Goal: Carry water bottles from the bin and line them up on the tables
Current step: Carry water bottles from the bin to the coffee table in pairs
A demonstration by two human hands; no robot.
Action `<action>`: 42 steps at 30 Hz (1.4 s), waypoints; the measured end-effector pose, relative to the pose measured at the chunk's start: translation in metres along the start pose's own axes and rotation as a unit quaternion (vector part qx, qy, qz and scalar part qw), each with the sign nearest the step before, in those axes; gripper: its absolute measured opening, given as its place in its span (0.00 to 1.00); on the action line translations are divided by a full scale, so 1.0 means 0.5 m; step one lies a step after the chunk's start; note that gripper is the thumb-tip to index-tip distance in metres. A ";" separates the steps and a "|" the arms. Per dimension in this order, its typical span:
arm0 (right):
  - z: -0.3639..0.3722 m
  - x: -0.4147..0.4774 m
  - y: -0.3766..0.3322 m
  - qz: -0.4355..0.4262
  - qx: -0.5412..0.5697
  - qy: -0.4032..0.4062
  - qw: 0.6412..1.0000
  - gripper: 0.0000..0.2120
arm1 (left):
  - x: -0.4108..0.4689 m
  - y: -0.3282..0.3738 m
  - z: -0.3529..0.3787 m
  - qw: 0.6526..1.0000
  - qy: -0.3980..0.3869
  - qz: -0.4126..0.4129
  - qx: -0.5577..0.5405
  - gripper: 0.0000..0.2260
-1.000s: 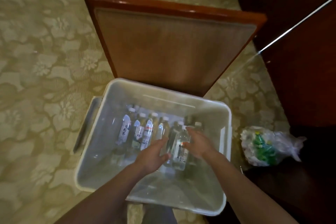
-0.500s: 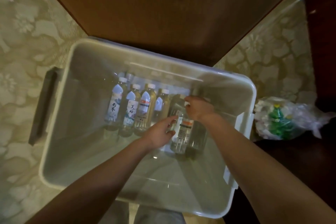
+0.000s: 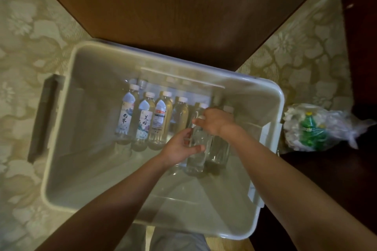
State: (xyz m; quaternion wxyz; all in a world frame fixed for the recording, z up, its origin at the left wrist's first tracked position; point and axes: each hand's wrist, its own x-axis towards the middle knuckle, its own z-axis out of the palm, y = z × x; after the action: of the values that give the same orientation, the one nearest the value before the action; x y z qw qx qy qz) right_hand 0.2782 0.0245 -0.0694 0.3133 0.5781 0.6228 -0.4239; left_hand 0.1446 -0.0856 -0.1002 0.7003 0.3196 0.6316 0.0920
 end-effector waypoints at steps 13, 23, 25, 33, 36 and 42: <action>-0.024 0.009 0.001 -0.004 -0.041 0.113 0.993 0.17 | -0.035 0.002 -0.064 0.996 0.009 0.001 -0.094 0.18; 0.034 0.044 0.038 0.081 -0.172 0.047 0.981 0.24 | -0.061 0.000 -0.056 0.992 -0.015 -0.039 -0.121 0.04; 0.022 0.036 0.038 0.079 -0.190 0.047 0.978 0.22 | -0.063 0.001 -0.060 0.991 -0.011 -0.049 -0.123 0.04; 0.001 0.013 0.026 0.028 -0.119 -0.013 0.992 0.20 | -0.070 0.005 -0.075 0.990 0.018 -0.070 -0.117 0.11; 0.005 0.014 0.016 0.028 -0.003 -0.021 0.999 0.13 | -0.073 0.010 -0.077 0.991 0.023 -0.071 -0.107 0.12; 0.032 0.001 0.012 0.033 0.134 -0.021 0.990 0.22 | -0.091 0.019 -0.080 0.985 0.058 -0.107 -0.123 0.16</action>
State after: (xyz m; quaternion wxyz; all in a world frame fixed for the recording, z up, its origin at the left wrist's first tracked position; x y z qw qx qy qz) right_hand 0.2826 0.0106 -0.0780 0.2599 0.6262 0.5346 -0.5045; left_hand 0.1012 -0.0891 -0.0573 0.7021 0.1560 0.6856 0.1123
